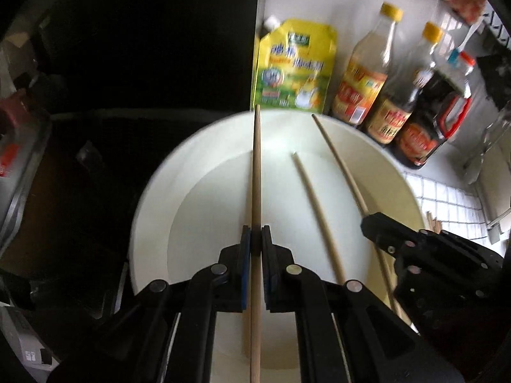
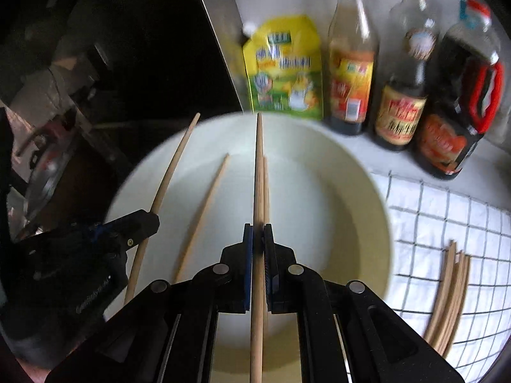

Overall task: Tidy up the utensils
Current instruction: 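Carry both chopsticks into the white bowl and open both tools, then move both tools back to the remaining chopstick bundle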

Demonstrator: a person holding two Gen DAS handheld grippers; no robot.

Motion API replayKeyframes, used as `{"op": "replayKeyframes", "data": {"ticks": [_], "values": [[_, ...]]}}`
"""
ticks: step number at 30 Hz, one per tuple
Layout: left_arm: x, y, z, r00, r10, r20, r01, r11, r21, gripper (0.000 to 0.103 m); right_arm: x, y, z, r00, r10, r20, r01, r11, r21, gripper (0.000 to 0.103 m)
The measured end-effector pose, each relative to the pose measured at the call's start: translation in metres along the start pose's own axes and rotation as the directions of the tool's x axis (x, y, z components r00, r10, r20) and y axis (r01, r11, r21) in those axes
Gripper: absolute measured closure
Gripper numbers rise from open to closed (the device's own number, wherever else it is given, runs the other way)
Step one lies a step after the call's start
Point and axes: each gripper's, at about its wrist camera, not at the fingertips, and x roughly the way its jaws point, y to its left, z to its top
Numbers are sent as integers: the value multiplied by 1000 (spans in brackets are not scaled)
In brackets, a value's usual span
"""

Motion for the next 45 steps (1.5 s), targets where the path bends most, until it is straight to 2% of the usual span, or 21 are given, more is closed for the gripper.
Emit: {"op": "replayKeyframes", "data": {"ticks": [4,9,11,13,14,16,17,30,34,45], "values": [[21,1,-3,999,-7,-44,8,1000,5,95,23,0,-5,998,-16,-57,17,1000,18,97],[34,5,-9,997,-7,-73,7,1000,6,95,32,-1,-10,996,-34,-80,36,999,18,97],[35,7,-10,997,-10,-73,10,1000,-2,91,33,-2,-10,996,-33,-83,34,999,11,96],[32,9,-11,998,-9,-62,8,1000,-13,76,31,-1,-8,996,-38,-74,39,999,7,95],[31,11,-10,998,-7,-56,6,1000,-16,72,27,-2,-6,997,-46,-63,47,999,7,93],[25,14,-11,999,3,-39,-4,1000,-22,51,23,-3,-4,998,-52,-46,52,999,9,86],[23,15,-11,1000,7,-31,-7,1000,-25,48,18,-4,-4,998,-52,-39,52,999,13,86],[-21,9,-23,1000,12,19,-12,1000,-15,42,-42,-13,-27,997,-78,19,78,996,31,86],[-38,-3,-30,999,-13,44,14,1000,-15,38,-66,-20,-38,995,-89,42,87,995,42,86],[-64,-65,-54,995,-83,56,79,995,66,38,-128,-60,-76,985,-153,80,147,986,84,86]]}}
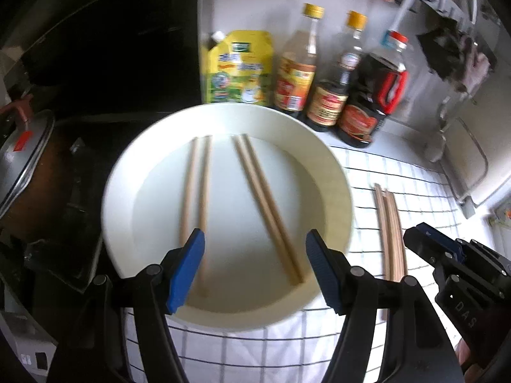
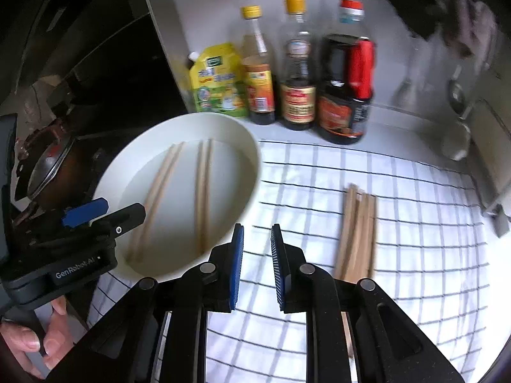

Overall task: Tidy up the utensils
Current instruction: 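Move both tools back to the remaining chopstick bundle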

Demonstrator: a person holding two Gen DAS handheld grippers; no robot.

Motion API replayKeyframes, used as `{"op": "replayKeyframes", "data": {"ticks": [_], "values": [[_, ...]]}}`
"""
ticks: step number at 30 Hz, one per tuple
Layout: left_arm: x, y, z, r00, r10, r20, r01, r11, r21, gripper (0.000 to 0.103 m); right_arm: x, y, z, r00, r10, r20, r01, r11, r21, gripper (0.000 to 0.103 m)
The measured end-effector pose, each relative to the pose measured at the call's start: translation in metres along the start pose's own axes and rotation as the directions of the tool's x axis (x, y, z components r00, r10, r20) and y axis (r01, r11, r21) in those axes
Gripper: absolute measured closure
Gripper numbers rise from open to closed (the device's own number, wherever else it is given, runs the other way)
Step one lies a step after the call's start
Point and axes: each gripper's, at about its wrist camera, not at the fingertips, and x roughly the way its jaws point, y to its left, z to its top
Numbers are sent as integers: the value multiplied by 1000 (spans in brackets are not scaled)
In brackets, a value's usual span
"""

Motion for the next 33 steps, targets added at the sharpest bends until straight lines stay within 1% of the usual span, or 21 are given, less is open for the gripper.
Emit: {"op": "replayKeyframes", "data": {"ticks": [6,10,15,19,23,25,26,33], "values": [[-3,-35,-10,1000,-28,-6,28,999,36,38,-15,-38,-22,999,-40,-9,40,998,45,86],[-1,-58,-16,999,-45,-16,45,997,57,38,-19,-66,-35,998,-68,-18,69,994,86,85],[7,-80,-27,997,-69,-37,72,994,78,37,-19,-97,-52,996,-83,-28,86,987,133,84],[18,-99,-37,995,-76,-67,83,991,101,37,-8,-116,-67,994,-89,-56,97,982,163,82],[29,-114,-48,994,-69,-88,80,989,125,37,8,-130,-79,992,-90,-85,104,980,170,81],[34,-118,-51,993,-69,-91,80,988,129,36,16,-134,-82,991,-91,-96,106,980,170,74],[36,-119,-52,994,-67,-92,79,988,130,36,20,-136,-83,991,-90,-99,106,979,172,72],[51,-126,-56,995,-47,-93,59,989,136,35,49,-142,-87,990,-94,-108,111,980,163,72]]}}
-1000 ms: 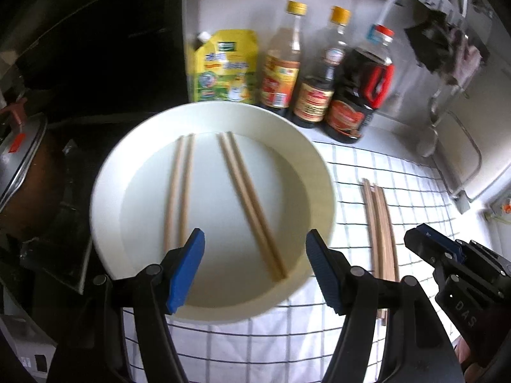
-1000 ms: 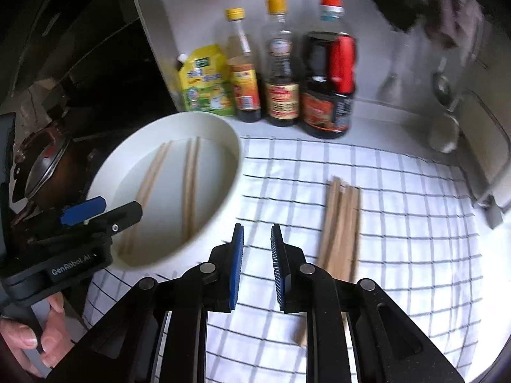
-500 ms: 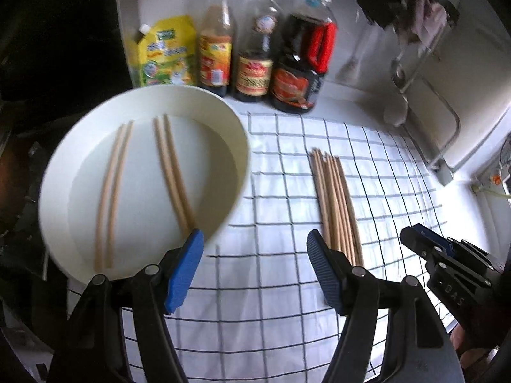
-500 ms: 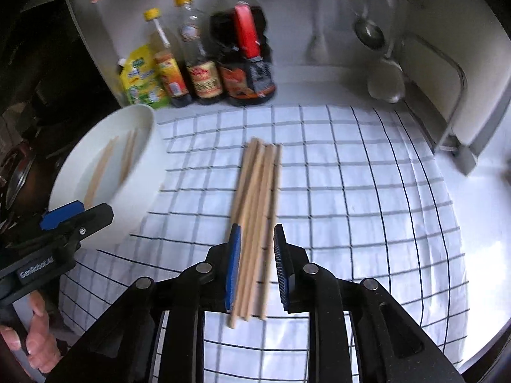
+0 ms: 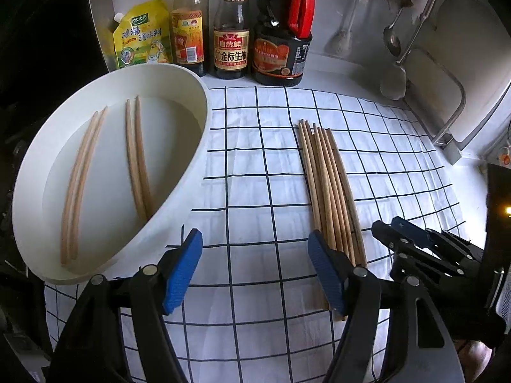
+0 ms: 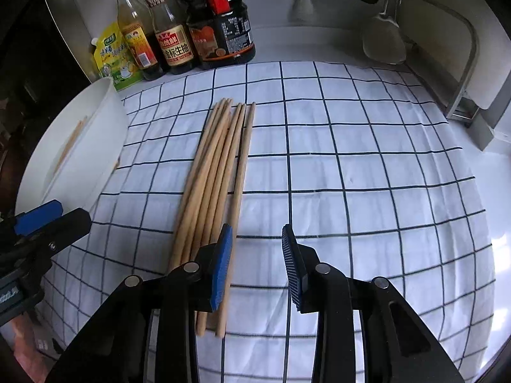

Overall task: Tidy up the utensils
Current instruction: 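Move both tools back to the remaining chopstick bundle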

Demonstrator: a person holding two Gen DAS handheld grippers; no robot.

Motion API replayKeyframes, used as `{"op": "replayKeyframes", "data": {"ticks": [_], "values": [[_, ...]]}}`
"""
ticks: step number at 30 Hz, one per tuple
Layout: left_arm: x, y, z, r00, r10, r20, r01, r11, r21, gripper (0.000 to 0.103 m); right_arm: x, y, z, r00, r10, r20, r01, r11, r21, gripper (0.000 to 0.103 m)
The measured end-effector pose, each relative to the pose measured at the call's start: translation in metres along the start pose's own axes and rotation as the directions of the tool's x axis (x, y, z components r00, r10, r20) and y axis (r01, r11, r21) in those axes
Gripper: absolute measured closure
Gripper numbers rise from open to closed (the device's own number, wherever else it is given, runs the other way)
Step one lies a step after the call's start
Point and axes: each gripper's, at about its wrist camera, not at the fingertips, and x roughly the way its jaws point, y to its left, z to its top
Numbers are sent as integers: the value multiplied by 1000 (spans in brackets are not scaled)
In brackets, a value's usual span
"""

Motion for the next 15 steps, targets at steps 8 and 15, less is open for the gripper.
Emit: {"op": "replayKeyframes", "data": {"ticks": [8,15], "values": [[9,-2,1,1000,0,-6,0,1000,-14,35,19,5,4,1000,0,-3,0,1000,-28,72],[14,-5,2,1000,-2,-14,2,1000,-20,35,23,15,1,999,-36,9,37,995,-89,72]]}}
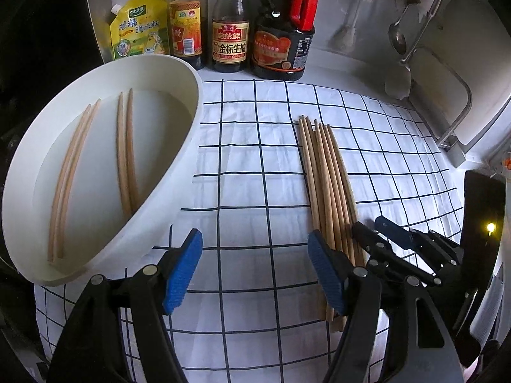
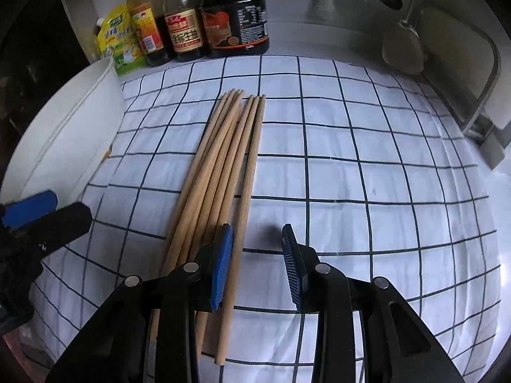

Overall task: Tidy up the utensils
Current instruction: 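Move both tools back to the remaining chopstick bundle, then grasp a chopstick with the right tool while the left tool approaches the bundle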

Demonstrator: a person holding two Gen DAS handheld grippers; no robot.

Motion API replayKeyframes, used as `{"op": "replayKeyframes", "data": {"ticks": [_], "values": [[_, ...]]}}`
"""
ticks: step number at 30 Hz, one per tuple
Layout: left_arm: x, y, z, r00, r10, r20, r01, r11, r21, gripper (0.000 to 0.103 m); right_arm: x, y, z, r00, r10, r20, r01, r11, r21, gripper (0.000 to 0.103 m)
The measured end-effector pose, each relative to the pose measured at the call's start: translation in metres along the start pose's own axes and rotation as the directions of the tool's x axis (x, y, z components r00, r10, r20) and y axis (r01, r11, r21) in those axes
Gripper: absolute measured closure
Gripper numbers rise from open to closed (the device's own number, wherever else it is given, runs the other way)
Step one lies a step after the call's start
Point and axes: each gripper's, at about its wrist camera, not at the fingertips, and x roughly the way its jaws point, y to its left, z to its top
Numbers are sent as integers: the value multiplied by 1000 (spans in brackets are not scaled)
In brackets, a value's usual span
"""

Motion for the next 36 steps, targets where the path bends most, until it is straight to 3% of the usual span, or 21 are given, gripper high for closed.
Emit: {"op": "replayKeyframes", "data": {"ticks": [2,7,9,25,36], "values": [[2,-2,0,1000,-1,-3,1,1000,2,35,0,2,0,1000,1,1,-1,1000,-17,73],[7,-8,-1,1000,-7,-14,7,1000,7,35,-1,-2,-1,1000,7,1,-7,999,-32,93],[10,-12,0,1000,-12,-21,12,1000,7,35,-1,-6,-2,1000,11,2,-11,999,-30,96],[53,-25,4,998,21,-59,-21,1000,-4,35,-11,-39,-15,1000,23,8,-23,1000,13,96],[59,-29,5,998,43,-46,-42,999,13,31,-13,-44,-18,1000,27,12,-28,999,31,96]]}}
